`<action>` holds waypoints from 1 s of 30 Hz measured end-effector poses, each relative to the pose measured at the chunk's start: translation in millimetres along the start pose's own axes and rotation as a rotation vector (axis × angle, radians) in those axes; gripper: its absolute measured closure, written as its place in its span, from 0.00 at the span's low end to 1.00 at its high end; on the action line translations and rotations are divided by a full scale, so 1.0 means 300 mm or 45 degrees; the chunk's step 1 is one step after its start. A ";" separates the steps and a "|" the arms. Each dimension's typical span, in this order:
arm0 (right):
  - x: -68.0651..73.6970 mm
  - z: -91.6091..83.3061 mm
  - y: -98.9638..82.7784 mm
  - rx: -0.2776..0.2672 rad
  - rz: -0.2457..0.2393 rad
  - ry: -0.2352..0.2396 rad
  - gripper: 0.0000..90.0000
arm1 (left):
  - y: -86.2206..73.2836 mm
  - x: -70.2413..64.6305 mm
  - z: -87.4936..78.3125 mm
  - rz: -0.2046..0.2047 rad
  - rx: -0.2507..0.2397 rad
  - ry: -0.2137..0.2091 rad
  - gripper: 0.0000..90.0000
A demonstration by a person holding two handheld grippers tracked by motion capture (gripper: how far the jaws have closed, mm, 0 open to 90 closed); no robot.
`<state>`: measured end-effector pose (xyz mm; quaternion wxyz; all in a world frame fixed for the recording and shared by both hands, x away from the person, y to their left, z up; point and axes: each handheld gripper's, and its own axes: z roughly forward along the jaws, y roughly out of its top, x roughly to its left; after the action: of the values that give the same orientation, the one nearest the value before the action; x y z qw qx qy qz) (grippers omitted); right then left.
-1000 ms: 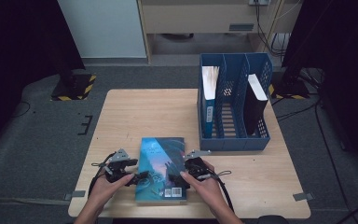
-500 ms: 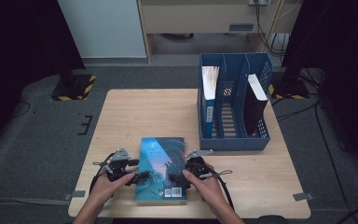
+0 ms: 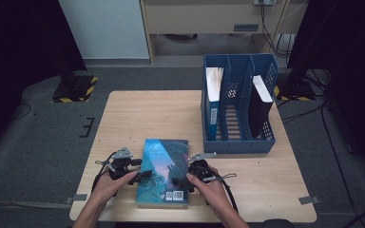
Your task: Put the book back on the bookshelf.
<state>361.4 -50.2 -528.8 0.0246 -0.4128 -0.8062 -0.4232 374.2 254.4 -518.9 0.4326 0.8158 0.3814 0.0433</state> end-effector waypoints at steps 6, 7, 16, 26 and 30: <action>0.021 0.008 0.000 0.026 -0.026 0.026 0.10 | 0.003 0.008 -0.011 0.019 -0.012 0.053 0.26; 0.018 0.008 0.000 0.029 -0.030 0.035 0.11 | 0.004 0.003 -0.014 0.030 -0.011 0.061 0.27; 0.014 0.008 -0.001 0.021 -0.021 0.049 0.10 | -0.018 -0.032 -0.038 0.041 0.028 0.039 0.28; 0.005 0.005 0.003 0.015 -0.026 0.054 0.14 | -0.018 -0.018 -0.031 0.017 0.029 0.013 0.26; 0.019 -0.007 0.012 -0.019 -0.043 0.039 0.19 | -0.019 -0.012 -0.039 0.018 0.034 0.017 0.26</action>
<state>359.5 -47.0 -522.7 0.0265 -0.3929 -0.8093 -0.4359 363.7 261.9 -515.0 0.4187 0.8238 0.3792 0.0468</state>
